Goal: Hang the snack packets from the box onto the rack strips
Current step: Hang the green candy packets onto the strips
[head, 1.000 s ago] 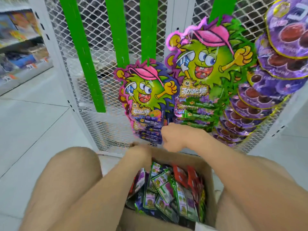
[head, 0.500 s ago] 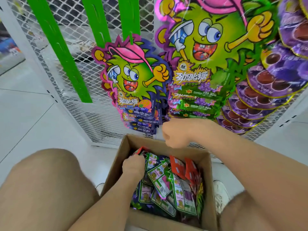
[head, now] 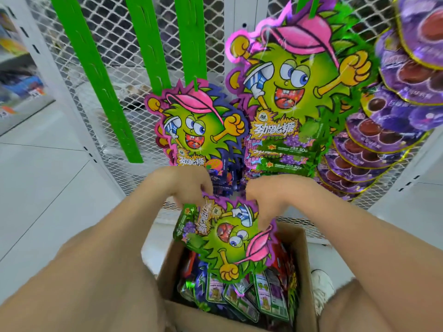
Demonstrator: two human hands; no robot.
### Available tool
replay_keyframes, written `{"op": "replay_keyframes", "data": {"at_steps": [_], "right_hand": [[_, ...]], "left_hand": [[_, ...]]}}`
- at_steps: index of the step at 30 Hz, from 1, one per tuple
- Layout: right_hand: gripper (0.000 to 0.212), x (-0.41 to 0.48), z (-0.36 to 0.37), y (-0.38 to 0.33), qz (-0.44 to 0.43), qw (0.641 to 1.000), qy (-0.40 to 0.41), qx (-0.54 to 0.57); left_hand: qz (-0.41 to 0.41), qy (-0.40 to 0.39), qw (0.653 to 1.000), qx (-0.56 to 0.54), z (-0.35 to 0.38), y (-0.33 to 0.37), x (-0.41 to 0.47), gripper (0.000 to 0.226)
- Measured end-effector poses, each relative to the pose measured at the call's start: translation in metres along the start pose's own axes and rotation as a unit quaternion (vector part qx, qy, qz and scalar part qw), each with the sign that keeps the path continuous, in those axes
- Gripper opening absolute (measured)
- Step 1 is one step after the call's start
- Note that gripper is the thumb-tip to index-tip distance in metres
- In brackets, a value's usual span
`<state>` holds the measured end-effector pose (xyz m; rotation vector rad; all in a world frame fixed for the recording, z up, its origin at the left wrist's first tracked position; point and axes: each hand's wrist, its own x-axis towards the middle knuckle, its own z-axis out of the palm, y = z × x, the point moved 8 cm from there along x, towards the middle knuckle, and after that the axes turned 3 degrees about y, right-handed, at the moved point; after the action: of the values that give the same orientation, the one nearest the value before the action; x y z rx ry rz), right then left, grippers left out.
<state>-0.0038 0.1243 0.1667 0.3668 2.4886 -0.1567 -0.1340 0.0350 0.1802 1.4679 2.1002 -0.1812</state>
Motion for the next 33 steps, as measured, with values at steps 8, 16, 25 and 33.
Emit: {"op": "replay_keyframes", "data": {"at_steps": [8,16,25,33], "right_hand": [[0.008,-0.037,-0.055,-0.011,-0.120,0.952,0.214,0.184],[0.006,-0.108,-0.100,0.037,-0.068,0.796,0.452,0.395],[0.019,-0.201,-0.125,0.063,0.034,0.636,0.702,0.317],[0.022,-0.255,-0.201,0.088,0.027,0.522,0.791,0.318]], "left_hand": [[0.068,0.034,0.997,0.005,-0.004,0.023,-0.011,0.027],[0.141,0.232,0.851,-0.450,-0.058,0.028,-0.054,0.038],[0.169,0.557,0.711,-0.395,-0.140,0.069,-0.107,0.052],[0.152,0.557,0.757,-0.306,-0.256,0.146,-0.124,0.044]]}}
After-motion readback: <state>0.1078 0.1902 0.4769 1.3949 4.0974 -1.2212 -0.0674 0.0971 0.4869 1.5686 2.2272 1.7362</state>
